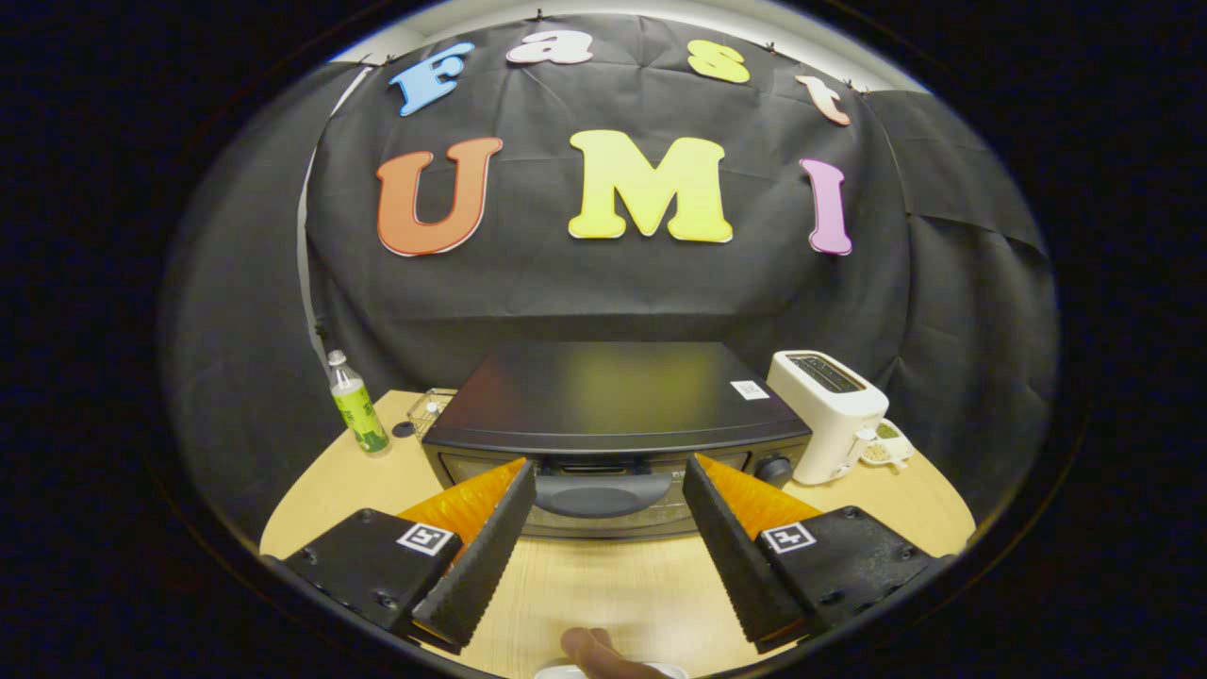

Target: Open the toaster oven, put the food inside, and close the toaster oven door.

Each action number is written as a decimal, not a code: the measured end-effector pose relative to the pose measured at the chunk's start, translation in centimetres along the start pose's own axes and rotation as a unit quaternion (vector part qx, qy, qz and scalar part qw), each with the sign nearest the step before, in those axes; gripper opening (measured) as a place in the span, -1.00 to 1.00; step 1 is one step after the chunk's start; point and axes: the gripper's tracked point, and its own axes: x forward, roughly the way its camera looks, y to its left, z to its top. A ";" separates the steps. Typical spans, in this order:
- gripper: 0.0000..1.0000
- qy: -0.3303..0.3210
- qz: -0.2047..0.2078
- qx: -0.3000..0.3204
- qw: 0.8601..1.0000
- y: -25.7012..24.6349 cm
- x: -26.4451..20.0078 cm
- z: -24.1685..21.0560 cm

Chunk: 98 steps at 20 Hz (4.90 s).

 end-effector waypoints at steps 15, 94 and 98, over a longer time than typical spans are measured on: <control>1.00 -0.002 0.012 0.003 1.000 0.3 5.0 -1.6; 1.00 0.109 0.027 0.043 0.993 -1.6 -16.2 -29.4; 0.95 0.104 0.031 0.048 0.993 -1.9 -16.5 -29.4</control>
